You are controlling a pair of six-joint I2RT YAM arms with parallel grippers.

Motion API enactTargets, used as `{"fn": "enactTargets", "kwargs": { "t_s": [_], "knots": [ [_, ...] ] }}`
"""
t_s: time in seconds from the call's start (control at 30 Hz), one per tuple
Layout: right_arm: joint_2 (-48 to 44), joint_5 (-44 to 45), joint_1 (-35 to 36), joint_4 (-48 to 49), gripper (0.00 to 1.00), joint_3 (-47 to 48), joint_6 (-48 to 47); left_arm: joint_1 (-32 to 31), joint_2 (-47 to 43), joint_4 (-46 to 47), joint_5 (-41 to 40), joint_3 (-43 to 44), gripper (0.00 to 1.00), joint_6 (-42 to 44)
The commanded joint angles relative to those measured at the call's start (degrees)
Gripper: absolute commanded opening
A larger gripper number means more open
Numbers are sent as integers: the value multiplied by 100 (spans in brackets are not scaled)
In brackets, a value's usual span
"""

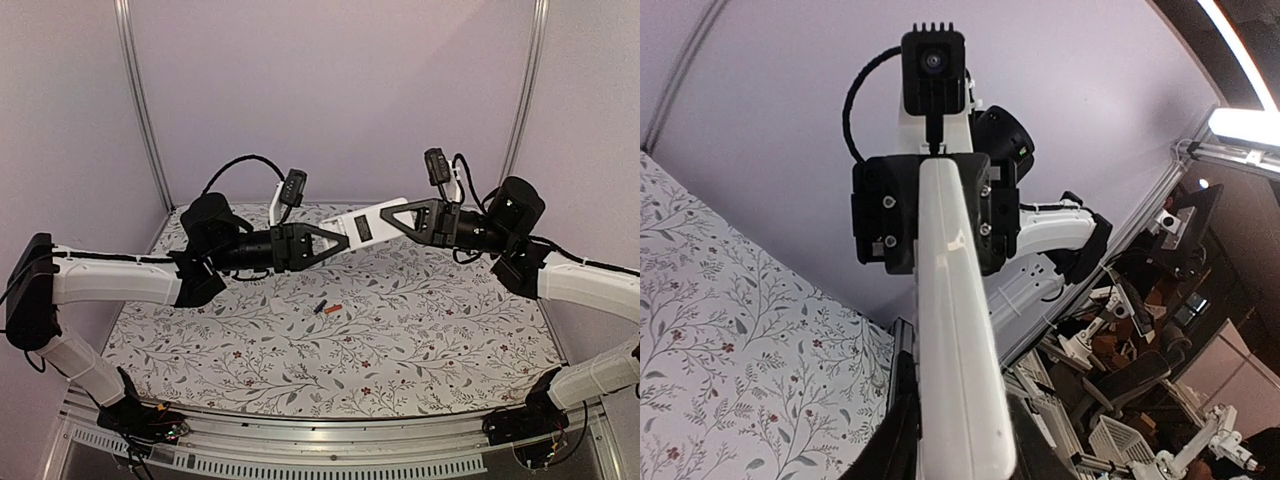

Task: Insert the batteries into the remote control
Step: Pass from the right arm to the left, then pass from the left arm to the right

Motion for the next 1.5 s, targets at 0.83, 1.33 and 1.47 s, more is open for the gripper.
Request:
{"fn": "enactTargets", "kwargs": {
  "t_s": [0.83, 1.33, 1.47],
  "knots": [
    [-851, -602, 133, -4774, 77, 605, -2403, 297, -262, -4048, 1417, 1087, 0, 2324],
    [-375, -652, 553, -7090, 57, 1459, -3783, -86, 231, -6191, 1786, 2108, 0, 3638],
    [-167, -762, 654, -7040, 47, 1594, -3785, -180, 386, -6260, 1846, 2264, 0, 3692]
  ]
}}
